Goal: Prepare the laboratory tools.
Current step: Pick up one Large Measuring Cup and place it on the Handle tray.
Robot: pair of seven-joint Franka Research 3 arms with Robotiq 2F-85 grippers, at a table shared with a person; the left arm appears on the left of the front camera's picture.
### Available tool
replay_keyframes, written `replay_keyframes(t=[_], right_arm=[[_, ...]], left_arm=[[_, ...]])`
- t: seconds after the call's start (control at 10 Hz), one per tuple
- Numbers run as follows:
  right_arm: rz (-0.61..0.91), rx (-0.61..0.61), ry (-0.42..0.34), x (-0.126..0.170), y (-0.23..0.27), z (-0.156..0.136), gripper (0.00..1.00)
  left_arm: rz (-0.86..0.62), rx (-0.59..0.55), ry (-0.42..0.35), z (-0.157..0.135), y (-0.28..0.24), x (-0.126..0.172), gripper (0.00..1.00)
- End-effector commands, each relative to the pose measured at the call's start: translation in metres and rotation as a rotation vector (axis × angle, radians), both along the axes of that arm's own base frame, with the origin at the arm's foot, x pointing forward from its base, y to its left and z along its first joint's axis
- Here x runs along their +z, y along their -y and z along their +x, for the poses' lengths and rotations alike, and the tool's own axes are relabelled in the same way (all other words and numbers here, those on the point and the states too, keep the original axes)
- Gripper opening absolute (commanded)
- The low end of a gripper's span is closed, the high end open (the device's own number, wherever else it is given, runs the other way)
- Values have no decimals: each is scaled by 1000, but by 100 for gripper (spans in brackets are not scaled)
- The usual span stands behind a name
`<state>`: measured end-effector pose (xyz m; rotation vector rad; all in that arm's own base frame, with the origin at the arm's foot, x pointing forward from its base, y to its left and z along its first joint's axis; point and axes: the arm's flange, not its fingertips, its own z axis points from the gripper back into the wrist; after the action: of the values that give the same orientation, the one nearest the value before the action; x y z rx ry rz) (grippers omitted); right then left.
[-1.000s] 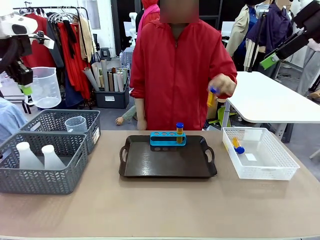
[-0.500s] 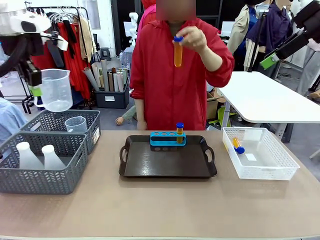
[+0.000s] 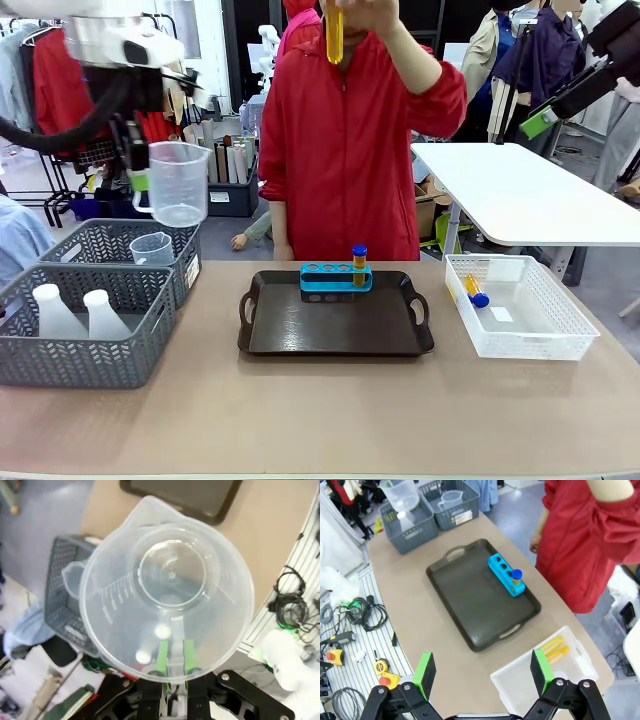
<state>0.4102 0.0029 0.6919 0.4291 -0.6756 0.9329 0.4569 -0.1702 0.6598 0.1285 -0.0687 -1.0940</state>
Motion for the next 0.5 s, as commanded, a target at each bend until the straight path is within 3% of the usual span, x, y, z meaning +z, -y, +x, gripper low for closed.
replay_keyframes(t=[0.0,0.4], right_arm=[[7,2,0,1,-1,0,100],[7,2,0,1,-1,0,100]], left_arm=[[65,-134,-9,29,39,-3,0],[90,-326,-79,60,129,-34,0]])
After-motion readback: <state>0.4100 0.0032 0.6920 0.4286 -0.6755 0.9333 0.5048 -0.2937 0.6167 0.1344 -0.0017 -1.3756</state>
